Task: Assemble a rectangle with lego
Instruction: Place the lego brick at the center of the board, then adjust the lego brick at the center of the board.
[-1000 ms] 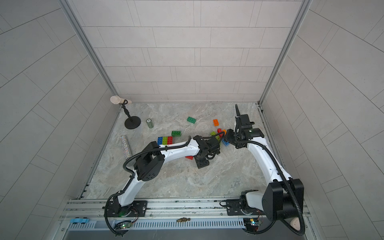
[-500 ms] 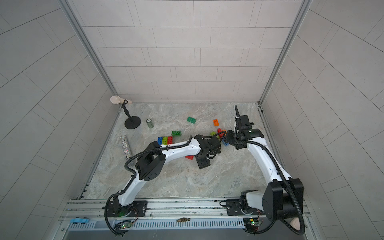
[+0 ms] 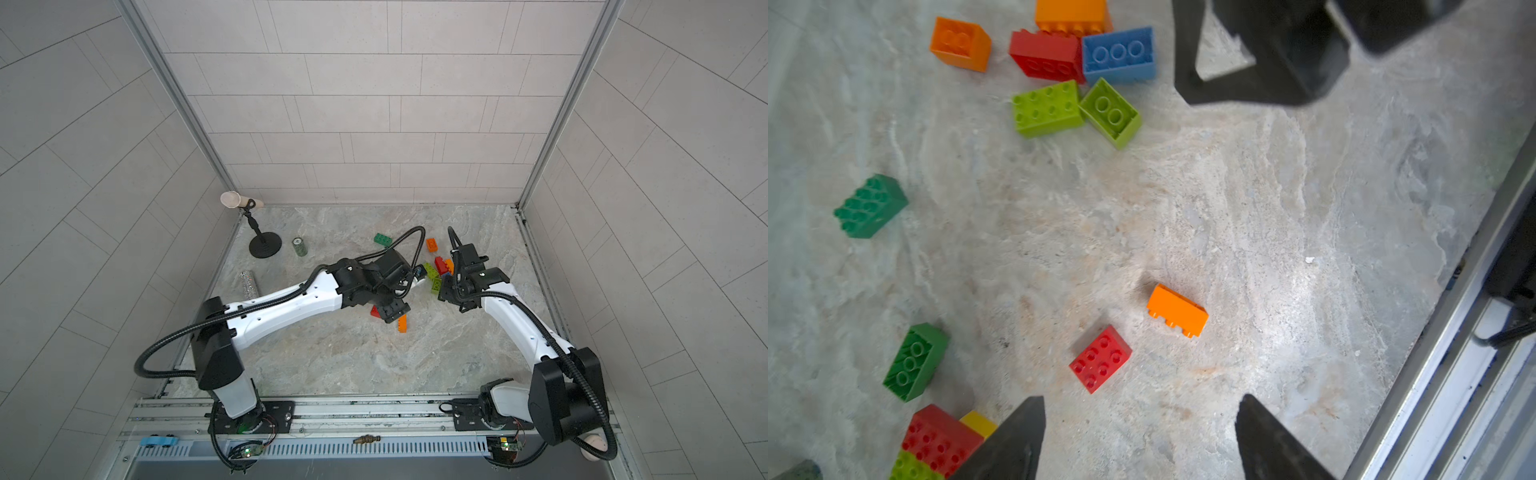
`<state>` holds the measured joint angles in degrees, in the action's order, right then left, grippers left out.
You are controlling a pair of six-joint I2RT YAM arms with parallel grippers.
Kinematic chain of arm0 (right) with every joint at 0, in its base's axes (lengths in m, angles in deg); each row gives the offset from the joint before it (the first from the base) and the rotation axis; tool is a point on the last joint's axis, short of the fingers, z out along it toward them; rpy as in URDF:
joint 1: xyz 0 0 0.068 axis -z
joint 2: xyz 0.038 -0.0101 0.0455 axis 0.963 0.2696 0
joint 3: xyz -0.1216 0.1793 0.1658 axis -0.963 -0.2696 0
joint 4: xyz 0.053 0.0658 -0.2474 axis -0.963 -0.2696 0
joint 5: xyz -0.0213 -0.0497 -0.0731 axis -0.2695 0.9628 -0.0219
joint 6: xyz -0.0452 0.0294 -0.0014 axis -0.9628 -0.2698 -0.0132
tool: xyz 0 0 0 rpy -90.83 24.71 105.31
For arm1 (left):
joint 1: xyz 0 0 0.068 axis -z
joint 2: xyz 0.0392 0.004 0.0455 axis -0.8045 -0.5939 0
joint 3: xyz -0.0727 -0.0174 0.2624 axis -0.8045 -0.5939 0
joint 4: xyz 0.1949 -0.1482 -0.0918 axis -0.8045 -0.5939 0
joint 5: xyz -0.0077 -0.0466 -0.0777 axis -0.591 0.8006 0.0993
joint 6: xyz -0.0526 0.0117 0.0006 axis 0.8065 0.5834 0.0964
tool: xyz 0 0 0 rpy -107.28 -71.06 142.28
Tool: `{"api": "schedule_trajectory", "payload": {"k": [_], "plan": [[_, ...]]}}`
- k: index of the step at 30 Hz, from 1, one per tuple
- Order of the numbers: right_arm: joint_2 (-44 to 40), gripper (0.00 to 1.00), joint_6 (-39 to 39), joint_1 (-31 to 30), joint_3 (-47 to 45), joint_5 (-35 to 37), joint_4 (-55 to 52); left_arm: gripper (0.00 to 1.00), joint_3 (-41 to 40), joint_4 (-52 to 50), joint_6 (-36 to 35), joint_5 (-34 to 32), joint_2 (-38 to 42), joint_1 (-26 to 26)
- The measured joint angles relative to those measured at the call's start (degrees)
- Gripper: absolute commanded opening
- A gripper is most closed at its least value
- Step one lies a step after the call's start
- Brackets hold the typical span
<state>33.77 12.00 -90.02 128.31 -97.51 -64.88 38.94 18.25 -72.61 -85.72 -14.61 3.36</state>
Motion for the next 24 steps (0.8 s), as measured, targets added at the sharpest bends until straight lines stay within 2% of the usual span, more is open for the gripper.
{"api": "schedule_trajectory", "payload": {"k": [5, 9, 17, 24], "plan": [[-0.13, 0.57, 1.6, -8.41, -0.87, 6.05, 1.42, 0.78, -7.85, 5.55, 2.19, -0.72, 5.53, -3.1], [0.26, 0.57, 1.44, -12.87, -1.68, 8.94, 2.14, 0.78, -14.12, 10.34, 5.95, -1.86, 9.66, -5.53], [7.69, 0.61, -2.49, -24.92, 5.46, 13.51, 0.09, 0.78, -25.81, 16.85, 15.89, -8.68, 22.86, -10.45], [16.65, 0.61, -3.93, -27.52, 9.31, 14.16, -0.85, 0.78, -30.95, 17.49, 20.87, -11.67, 27.36, -13.35]]}}
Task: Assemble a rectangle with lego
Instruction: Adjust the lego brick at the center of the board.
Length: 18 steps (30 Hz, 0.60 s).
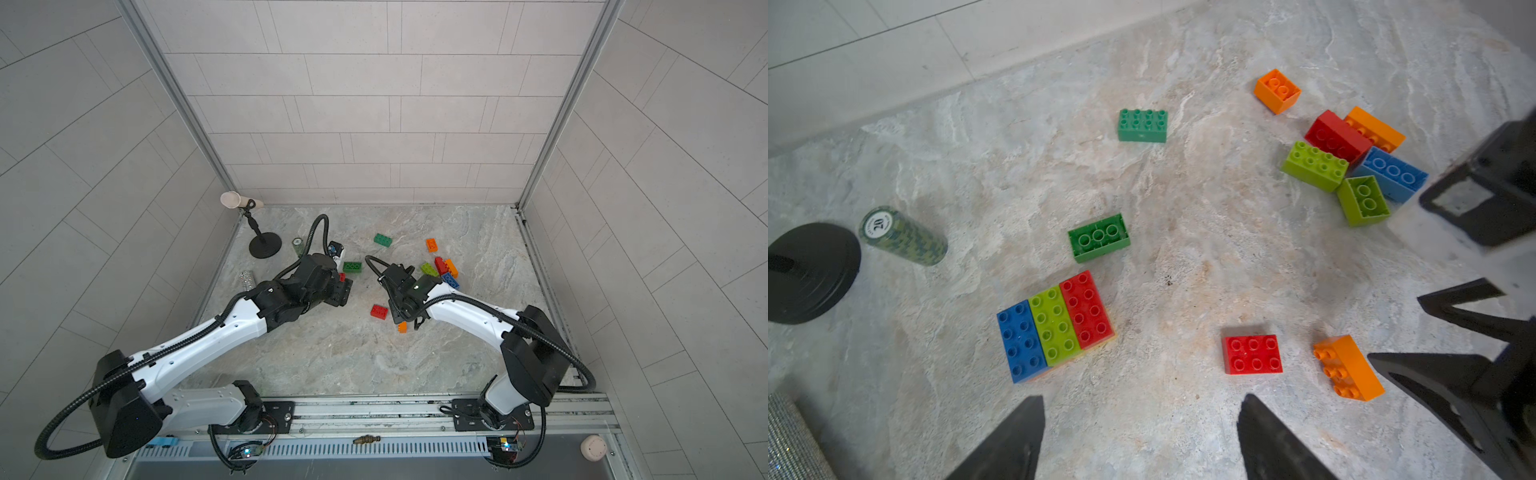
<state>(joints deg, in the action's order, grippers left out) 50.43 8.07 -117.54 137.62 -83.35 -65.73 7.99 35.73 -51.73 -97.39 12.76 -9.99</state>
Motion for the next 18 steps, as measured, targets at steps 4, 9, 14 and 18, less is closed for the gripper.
{"api": "schedule_trajectory", "payload": {"k": [4, 9, 14, 18], "plan": [[4.66, 0.58, 0.02, -0.02, 1.11, -0.72, 0.13, 0.78, -0.46, 0.31, 0.39, 0.13, -0.26, -0.94], [8.02, 0.54, 0.35, -0.37, 1.92, -2.99, 0.81, 0.78, -0.15, 1.22, -0.28, 2.51, -3.21, -4.2], [11.58, 0.45, 0.48, -0.39, 2.51, -4.44, 1.9, 0.78, 0.24, 2.67, -0.83, 4.59, -6.27, -6.56], [12.11, 0.33, -0.15, 0.33, 2.08, -5.99, 2.01, 0.78, 1.16, 3.78, -0.96, 5.95, -8.96, -6.84]]}}
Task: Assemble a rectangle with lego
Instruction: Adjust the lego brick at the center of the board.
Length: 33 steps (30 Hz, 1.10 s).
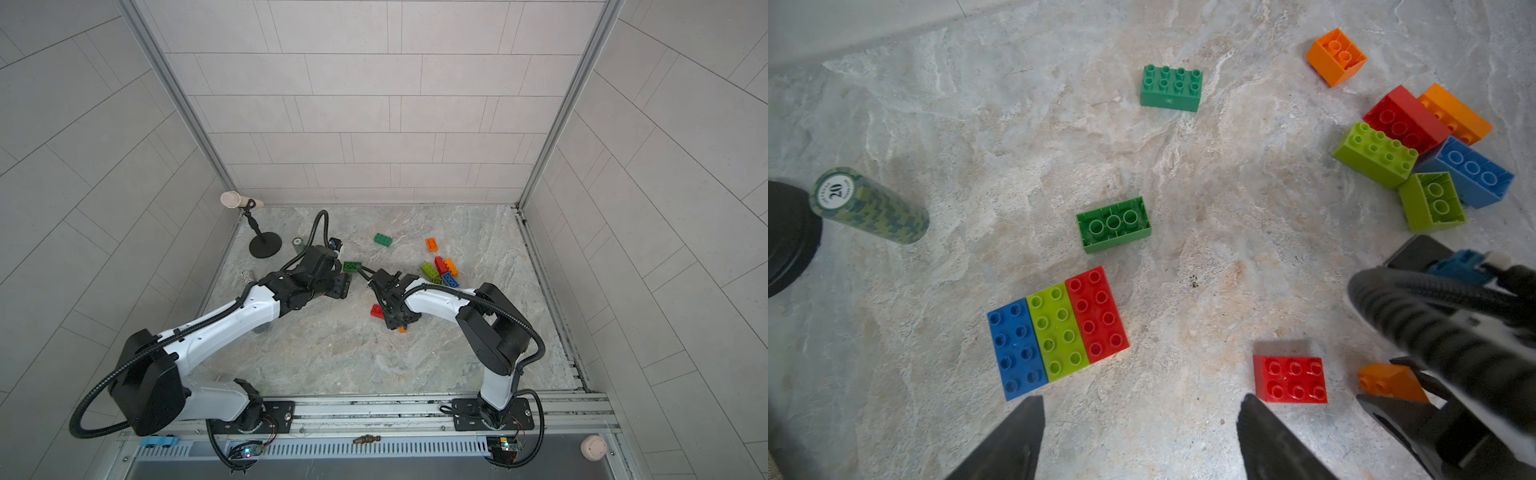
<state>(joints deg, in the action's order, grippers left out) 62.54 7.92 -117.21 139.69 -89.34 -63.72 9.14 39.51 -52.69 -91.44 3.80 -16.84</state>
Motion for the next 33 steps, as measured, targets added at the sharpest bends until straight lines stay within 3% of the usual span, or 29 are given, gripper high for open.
{"api": "schedule_trajectory", "payload": {"k": [5, 12, 16, 27, 33], "plan": [[-2.27, 0.22, -1.36, 2.23, -2.27, -5.81, 1.2, 0.78, 3.3, 0.02, -0.15, 1.05, -4.24, -0.15], [-6.4, 0.24, -1.14, 3.91, -6.97, -24.13, 8.59, 0.78, 4.9, -0.04, -0.17, 1.88, -4.96, -0.35], [-6.27, 0.26, -0.37, 5.16, -10.47, -29.31, 13.14, 0.78, 4.9, 0.31, -0.2, 2.91, -4.96, -0.35], [-10.56, 0.44, -1.73, 13.79, -18.53, -31.78, 16.9, 0.77, 1.55, 1.77, 0.04, 4.63, -1.62, -0.35], [-13.81, 0.48, -3.19, 16.83, -20.37, -30.03, 14.4, 0.77, 0.76, 3.08, 0.35, 6.51, -1.16, -0.35]]}}
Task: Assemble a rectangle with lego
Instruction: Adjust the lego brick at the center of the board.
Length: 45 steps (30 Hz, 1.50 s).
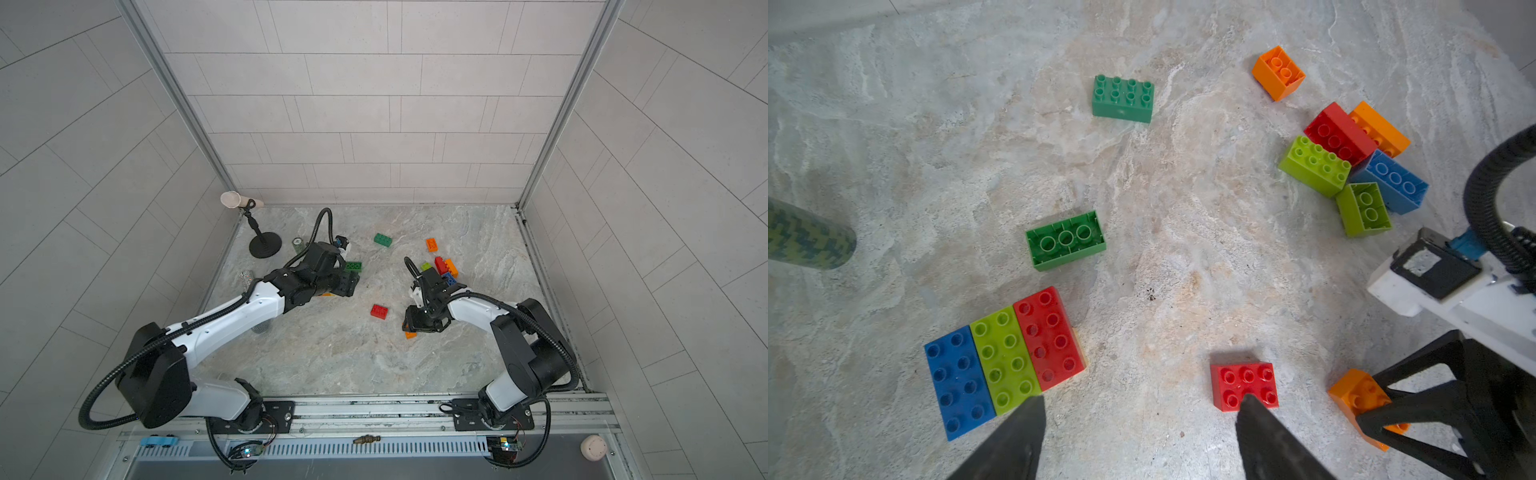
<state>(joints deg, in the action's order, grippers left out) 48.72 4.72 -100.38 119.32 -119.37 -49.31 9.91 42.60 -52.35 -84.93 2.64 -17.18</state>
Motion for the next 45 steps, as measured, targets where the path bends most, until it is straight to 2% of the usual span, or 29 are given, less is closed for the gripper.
{"api": "schedule_trajectory", "payload": {"k": [5, 10, 16, 22, 27, 34, 38, 45], "plan": [[-2.99, 0.53, -1.75, -0.96, 1.09, 6.36, -5.97, 0.77, 0.0, 0.28, 0.31, 0.72, 0.0, 0.0], [-3.72, 0.66, -6.08, -8.63, 9.92, 15.78, -12.28, 0.77, -0.42, 0.33, 1.33, -1.27, 0.13, -0.17], [8.02, 0.72, -13.84, -16.52, 24.72, 24.22, -14.91, 0.77, -5.14, 0.59, 3.63, -2.8, 3.54, -4.96], [19.93, 0.72, -19.37, -18.99, 32.81, 28.89, -17.46, 0.77, -7.69, 0.87, 4.68, -1.16, 8.33, -12.79], [25.68, 0.67, -22.4, -18.88, 38.32, 30.8, -20.13, 0.77, -9.27, 1.42, 4.81, 0.83, 8.5, -14.88], [30.84, 0.46, -22.73, -18.51, 43.36, 30.45, -21.38, 0.77, -9.42, 2.27, 4.39, 2.47, 7.08, -15.02], [30.93, 0.38, -18.38, -17.09, 43.85, 29.53, -22.38, 0.77, -9.42, 2.34, 4.22, 3.13, 6.95, -15.06], [28.26, 0.39, -9.33, -17.49, 40.65, 30.03, -24.02, 0.77, -9.53, 3.23, 4.2, 5.81, 6.38, -15.06]]}}
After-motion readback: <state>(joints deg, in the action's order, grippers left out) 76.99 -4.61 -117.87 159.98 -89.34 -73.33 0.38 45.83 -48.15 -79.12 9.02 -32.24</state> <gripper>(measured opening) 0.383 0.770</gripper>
